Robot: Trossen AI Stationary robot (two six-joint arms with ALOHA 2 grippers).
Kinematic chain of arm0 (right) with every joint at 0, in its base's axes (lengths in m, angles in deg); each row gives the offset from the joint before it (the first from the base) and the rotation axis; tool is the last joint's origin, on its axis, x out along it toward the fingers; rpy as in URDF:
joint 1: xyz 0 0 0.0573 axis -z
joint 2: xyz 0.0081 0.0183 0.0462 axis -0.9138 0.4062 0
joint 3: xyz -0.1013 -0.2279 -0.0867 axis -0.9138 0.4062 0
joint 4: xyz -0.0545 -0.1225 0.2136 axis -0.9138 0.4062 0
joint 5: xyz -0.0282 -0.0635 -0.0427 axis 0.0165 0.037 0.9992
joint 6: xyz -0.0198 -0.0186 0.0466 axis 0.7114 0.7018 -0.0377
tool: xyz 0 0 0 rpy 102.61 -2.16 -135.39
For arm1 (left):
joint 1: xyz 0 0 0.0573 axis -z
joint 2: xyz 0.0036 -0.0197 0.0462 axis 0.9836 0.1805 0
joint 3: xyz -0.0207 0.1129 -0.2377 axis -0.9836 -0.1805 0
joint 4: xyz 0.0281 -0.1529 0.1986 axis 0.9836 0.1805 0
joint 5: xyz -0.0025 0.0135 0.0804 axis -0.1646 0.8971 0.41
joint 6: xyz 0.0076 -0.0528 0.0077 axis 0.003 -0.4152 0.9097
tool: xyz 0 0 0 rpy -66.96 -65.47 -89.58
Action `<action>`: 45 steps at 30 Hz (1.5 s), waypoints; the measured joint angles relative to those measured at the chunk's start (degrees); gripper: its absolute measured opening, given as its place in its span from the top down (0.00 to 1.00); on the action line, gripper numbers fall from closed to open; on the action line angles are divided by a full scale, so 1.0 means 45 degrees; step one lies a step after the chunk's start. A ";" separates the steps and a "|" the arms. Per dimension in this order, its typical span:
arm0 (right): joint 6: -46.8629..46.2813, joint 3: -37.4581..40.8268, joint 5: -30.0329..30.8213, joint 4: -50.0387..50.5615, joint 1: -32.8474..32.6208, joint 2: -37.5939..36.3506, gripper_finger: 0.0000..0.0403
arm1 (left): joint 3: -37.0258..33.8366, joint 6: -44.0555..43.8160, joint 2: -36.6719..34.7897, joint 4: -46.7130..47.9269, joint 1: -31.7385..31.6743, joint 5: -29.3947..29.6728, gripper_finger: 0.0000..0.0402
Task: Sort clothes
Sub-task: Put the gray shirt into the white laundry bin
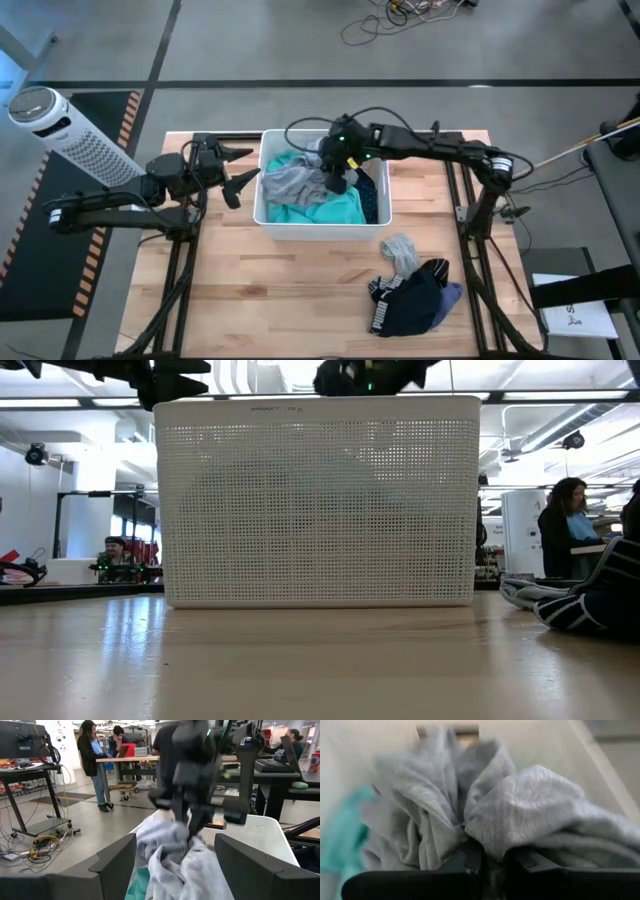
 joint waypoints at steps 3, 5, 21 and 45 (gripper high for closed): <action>0.0021 -0.0005 0.0003 0.0787 0.0107 0.0605 0.95 | 0.0000 0.0000 -0.0001 0.0005 0.0001 0.0000 0.36; 0.0145 -0.0007 0.0000 0.1189 0.0163 0.0976 0.94 | 0.0000 0.0000 0.0000 0.0005 0.0001 0.0000 0.36; 0.1126 -0.0918 0.0088 0.2381 0.0085 0.0423 0.67 | 0.0000 0.0000 -0.0003 0.0015 0.0001 -0.0010 0.36; 0.1668 -0.2336 -0.1112 0.3189 -0.0111 0.1512 0.98 | -0.0005 -0.0101 0.0000 0.0018 -0.0004 -0.0029 0.36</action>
